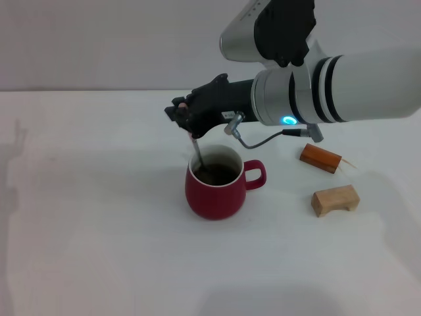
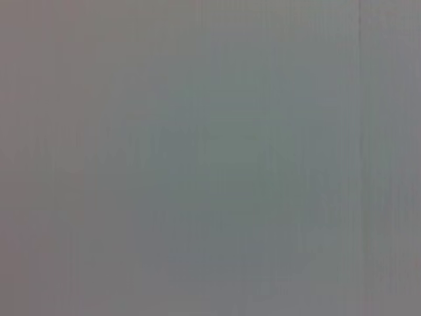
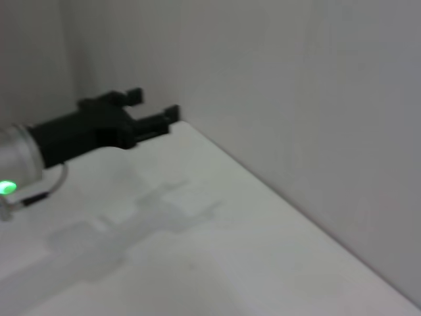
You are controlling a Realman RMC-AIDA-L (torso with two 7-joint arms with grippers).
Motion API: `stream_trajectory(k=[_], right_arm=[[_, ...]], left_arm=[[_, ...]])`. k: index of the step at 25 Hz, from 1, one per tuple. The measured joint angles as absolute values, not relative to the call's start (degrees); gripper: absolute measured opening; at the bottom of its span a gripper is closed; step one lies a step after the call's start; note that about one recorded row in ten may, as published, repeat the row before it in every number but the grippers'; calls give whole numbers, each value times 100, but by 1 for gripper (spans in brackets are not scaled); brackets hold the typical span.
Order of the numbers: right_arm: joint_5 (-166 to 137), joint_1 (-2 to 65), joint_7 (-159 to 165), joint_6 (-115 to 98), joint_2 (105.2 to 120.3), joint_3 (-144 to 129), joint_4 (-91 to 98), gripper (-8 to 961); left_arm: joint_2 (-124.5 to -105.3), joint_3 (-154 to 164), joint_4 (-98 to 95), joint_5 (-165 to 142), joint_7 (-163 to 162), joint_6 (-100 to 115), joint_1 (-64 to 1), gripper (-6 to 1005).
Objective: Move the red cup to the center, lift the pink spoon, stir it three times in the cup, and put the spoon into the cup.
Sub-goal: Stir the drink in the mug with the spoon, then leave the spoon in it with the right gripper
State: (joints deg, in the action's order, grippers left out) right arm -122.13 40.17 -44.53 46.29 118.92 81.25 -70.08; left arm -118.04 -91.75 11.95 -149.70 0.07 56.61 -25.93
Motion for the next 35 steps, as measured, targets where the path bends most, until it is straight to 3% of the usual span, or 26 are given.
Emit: stream_trajectory(k=[18, 35], right_arm=[[-12794, 3926, -3960, 5565, 11892, 8181, -7577, 161], [-13077, 4134, -4040, 4801, 11891, 8173, -6814, 168]], left_arm=[[-11803, -9182, 1204, -14987, 8, 5669, -2607, 847], [-11803, -9166, 1204, -14967, 6, 5703, -2613, 847]])
